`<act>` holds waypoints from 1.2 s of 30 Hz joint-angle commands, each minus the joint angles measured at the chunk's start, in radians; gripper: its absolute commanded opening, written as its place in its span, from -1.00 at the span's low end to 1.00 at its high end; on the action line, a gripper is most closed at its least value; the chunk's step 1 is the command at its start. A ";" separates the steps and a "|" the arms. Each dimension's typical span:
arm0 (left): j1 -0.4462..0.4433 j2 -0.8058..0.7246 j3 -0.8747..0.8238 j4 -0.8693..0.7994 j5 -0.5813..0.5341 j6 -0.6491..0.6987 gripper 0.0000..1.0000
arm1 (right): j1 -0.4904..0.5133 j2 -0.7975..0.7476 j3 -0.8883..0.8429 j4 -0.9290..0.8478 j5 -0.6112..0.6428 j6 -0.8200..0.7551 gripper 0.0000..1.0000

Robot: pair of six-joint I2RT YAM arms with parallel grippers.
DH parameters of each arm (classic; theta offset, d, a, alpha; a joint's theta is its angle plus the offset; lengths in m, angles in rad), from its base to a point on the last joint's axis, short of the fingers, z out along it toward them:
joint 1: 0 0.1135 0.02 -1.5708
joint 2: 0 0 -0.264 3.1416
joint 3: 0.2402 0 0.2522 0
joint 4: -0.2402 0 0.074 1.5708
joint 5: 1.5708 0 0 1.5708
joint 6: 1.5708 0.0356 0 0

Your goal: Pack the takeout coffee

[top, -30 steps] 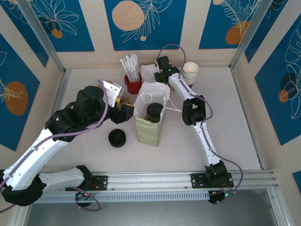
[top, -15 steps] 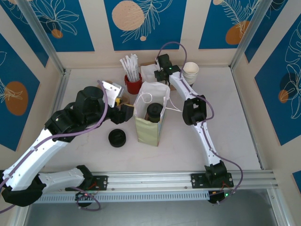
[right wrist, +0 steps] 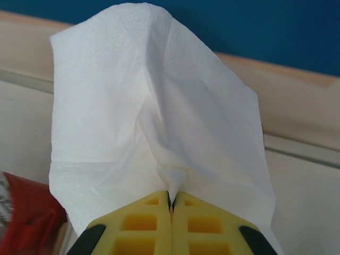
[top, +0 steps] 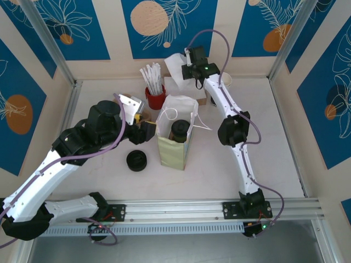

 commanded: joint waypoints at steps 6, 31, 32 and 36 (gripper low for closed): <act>-0.013 -0.018 -0.015 -0.003 -0.194 -0.058 0.35 | 0.006 -0.223 0.041 -0.090 -0.068 0.110 -1.00; -0.004 0.187 0.054 0.110 0.001 0.269 0.85 | -0.005 -1.041 -0.566 -0.103 -0.575 0.982 -1.00; -0.003 0.206 0.065 0.111 0.003 0.298 0.85 | -0.004 -1.069 -0.600 -0.087 -0.580 0.997 -1.00; 0.001 0.313 0.176 0.044 -0.004 0.415 0.74 | -0.006 -1.168 -0.685 -0.079 -0.570 1.040 -1.00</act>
